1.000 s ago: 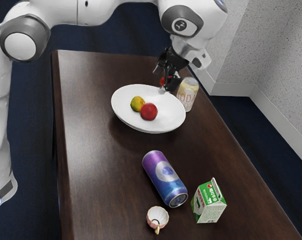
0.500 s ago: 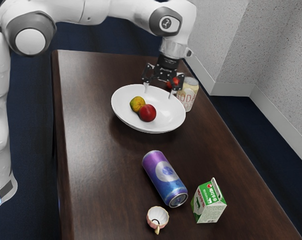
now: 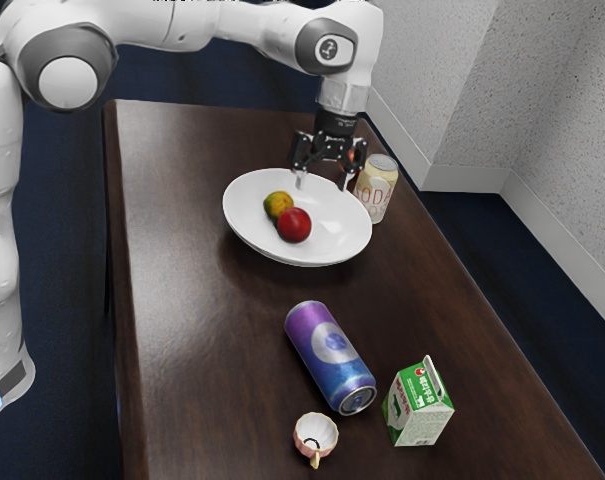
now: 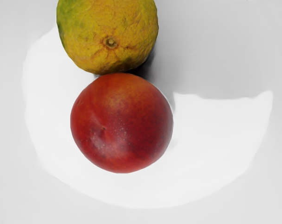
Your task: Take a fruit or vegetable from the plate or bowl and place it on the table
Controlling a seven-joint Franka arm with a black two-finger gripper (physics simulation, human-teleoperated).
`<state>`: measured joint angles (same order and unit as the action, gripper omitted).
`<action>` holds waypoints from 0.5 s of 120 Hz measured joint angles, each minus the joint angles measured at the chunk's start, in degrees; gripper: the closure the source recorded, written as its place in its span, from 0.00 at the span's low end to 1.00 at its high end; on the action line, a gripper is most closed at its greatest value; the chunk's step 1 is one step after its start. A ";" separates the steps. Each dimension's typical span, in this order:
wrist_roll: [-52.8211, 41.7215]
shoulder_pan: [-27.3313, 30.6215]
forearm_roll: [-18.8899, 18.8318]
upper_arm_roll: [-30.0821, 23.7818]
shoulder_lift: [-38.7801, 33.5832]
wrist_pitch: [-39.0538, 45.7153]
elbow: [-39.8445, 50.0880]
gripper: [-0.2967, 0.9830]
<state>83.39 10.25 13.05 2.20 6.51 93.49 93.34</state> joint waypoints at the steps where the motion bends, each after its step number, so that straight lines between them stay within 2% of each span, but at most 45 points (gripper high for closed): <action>1: 0.18 0.00 0.00 0.00 0.07 0.03 0.02 0.23; 60: 5.17 1.49 0.90 0.25 0.18 3.47 6.40 0.23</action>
<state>88.56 11.73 13.95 2.45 6.69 96.96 99.74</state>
